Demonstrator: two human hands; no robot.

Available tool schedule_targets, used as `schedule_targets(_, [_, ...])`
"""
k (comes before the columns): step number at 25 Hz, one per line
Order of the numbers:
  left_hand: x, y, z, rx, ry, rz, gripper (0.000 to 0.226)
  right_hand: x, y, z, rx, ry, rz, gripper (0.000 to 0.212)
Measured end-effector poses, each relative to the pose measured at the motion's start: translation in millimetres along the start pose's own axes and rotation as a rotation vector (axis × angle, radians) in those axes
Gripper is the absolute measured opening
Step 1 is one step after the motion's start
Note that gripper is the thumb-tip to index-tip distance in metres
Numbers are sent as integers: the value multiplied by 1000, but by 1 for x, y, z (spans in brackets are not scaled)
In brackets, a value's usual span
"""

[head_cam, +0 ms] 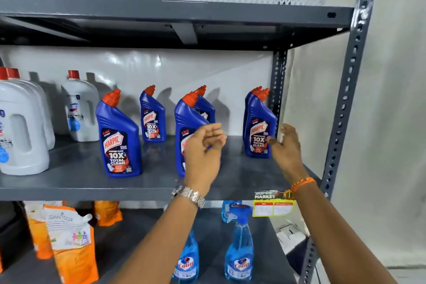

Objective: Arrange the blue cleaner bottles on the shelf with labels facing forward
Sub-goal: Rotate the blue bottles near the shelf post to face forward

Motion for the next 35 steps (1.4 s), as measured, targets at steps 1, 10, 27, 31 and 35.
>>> schedule_targets(1, [24,-10,9,-63,-24,67,28,2,-7,-5,57,30,41,44])
schedule_targets(10, [122,-62,78,-221,-475,281,41,4,-47,-42,177,32,192,30])
schedule_targets(27, [94,5,29,-66,-519,348,43,-57,26,-25,-51,228,216,41])
schedule_targets(31, [94,9,33,-73,-515,335,42,-58,30,-29,-35,224,220,43])
schedule_targets(35, [94,8,34,-31,-524,306,41,-58,29,-26,-41,247,222,50])
Point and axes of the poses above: each hand's wrist, its own y-axis away from the middle knuckle, its own x-axis out of the palm, z = x × y, the point moved 1 cm from there along -y, towards the middle knuckle, and after that the axes turned 1 degree about x, right-handed, at the moved point
